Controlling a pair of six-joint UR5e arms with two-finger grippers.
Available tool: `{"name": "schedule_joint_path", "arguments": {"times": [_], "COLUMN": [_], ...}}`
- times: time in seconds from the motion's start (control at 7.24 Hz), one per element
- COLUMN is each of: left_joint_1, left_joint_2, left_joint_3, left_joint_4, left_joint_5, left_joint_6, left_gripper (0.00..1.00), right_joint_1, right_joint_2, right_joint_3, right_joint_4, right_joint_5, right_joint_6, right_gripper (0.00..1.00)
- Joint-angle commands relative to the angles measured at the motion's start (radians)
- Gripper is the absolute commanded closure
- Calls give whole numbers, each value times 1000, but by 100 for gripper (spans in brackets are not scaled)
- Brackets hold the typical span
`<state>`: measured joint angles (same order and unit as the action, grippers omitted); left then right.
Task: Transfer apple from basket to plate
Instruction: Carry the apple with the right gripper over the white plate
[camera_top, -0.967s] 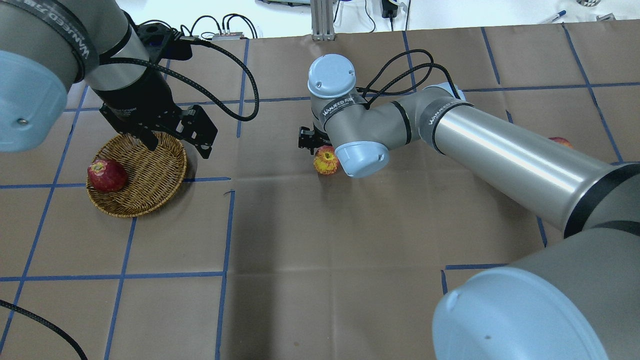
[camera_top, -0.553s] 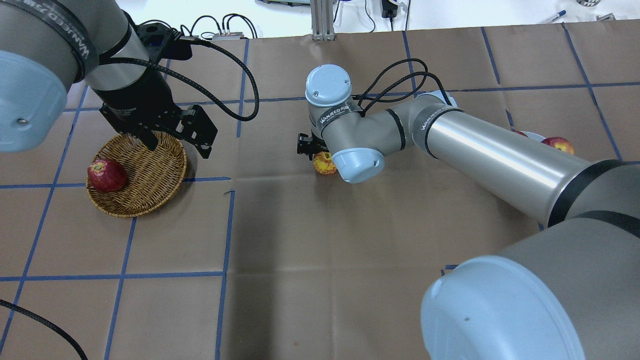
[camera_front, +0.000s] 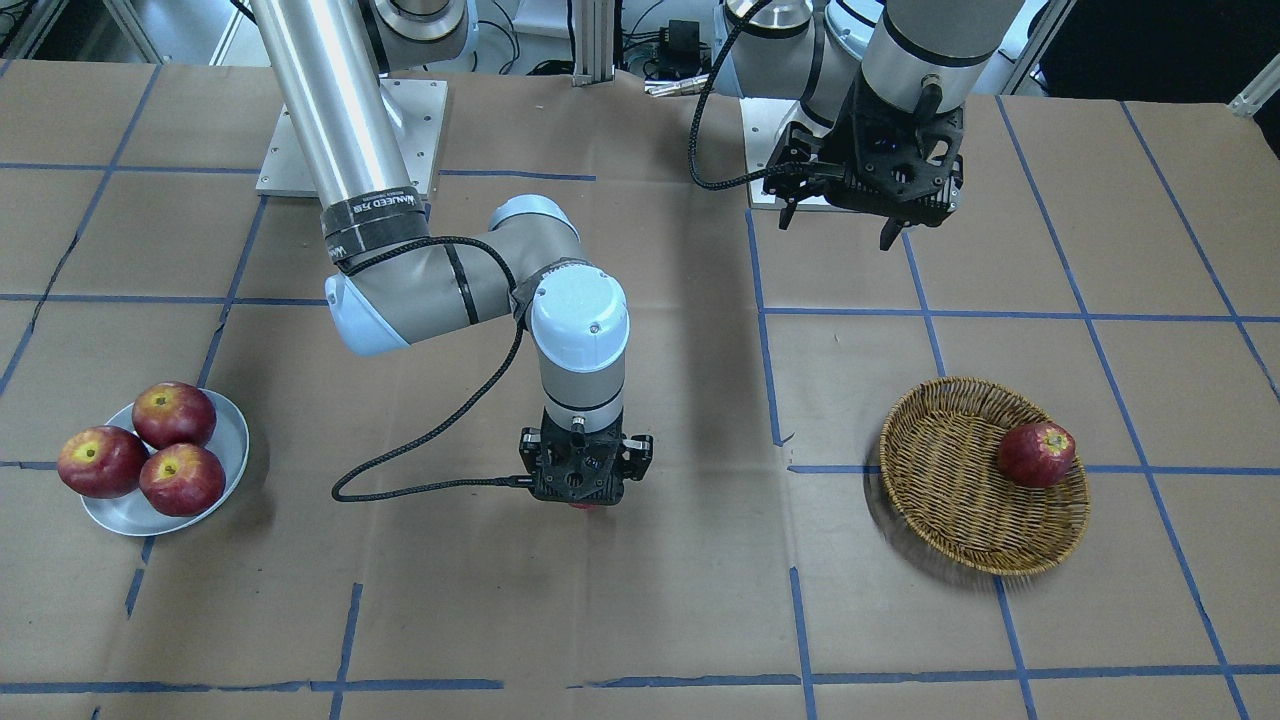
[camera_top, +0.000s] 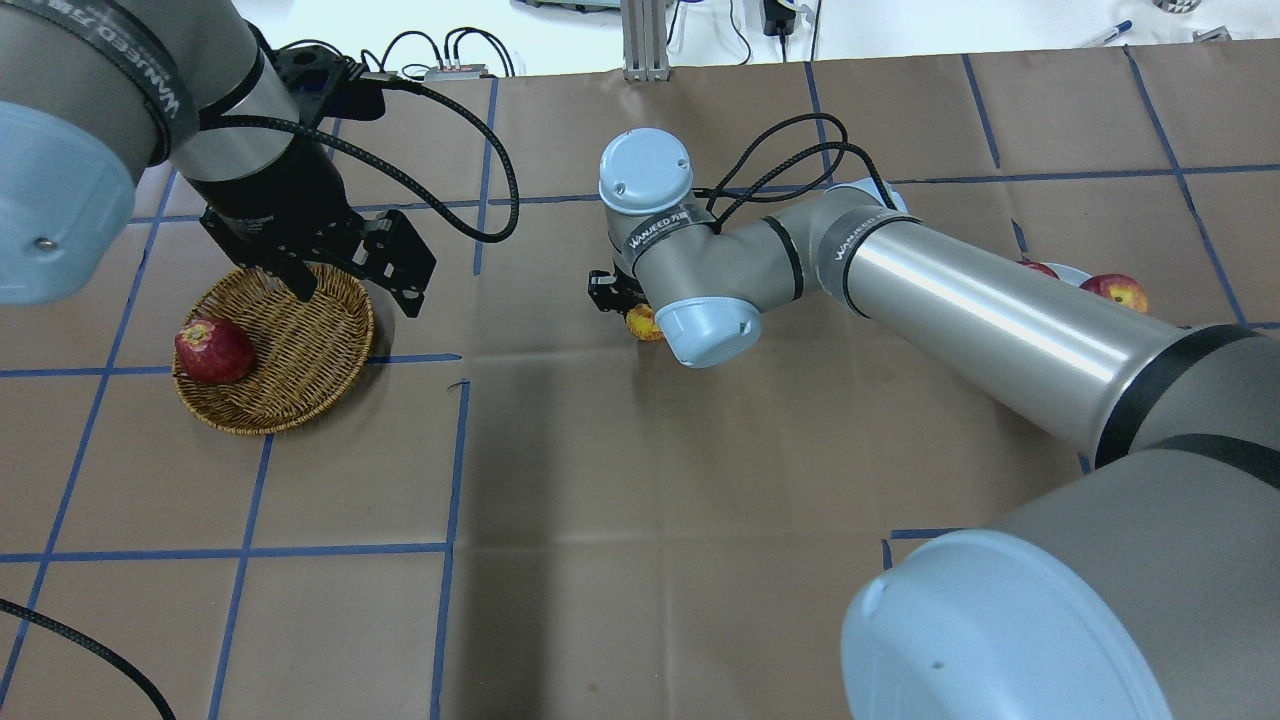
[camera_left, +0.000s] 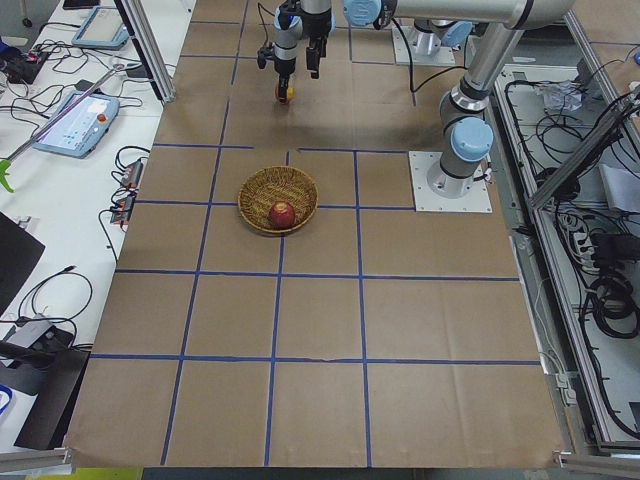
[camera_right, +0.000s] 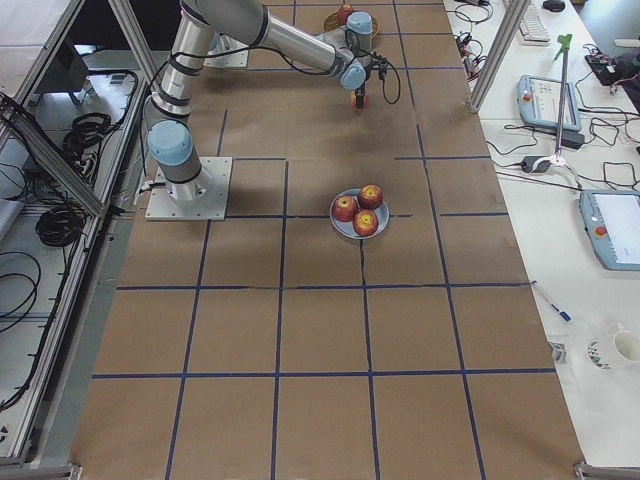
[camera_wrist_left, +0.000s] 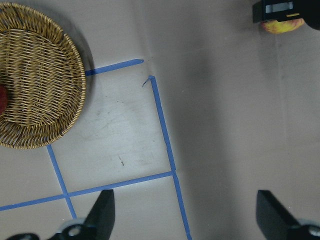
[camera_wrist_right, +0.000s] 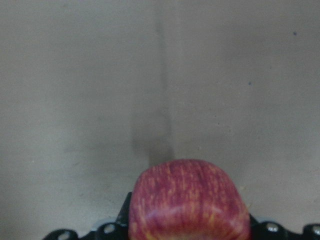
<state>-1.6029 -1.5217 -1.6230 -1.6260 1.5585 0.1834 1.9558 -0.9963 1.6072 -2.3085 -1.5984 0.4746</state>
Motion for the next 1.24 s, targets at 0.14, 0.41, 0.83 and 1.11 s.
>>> {"name": "schedule_joint_path", "arguments": {"times": [0.14,0.41,0.83,1.11], "left_joint_1": [0,0,0,0], "left_joint_2": [0,0,0,2], "left_joint_3": [0,-2,-2,-5], "left_joint_4": [0,-2,-2,-3], "left_joint_5": [0,0,0,0], "left_joint_6": [-1,1,1,1], "left_gripper": [1,1,1,1], "right_joint_1": [-136,-401,-706,-753], "right_joint_2": [-250,-381,-416,-404], "right_joint_3": [13,36,117,189], "right_joint_4": [235,395,382,342], "right_joint_5": [-23,-18,6,40], "right_joint_6": [-148,-531,-886,-936], "right_gripper": [47,47,47,47]}}
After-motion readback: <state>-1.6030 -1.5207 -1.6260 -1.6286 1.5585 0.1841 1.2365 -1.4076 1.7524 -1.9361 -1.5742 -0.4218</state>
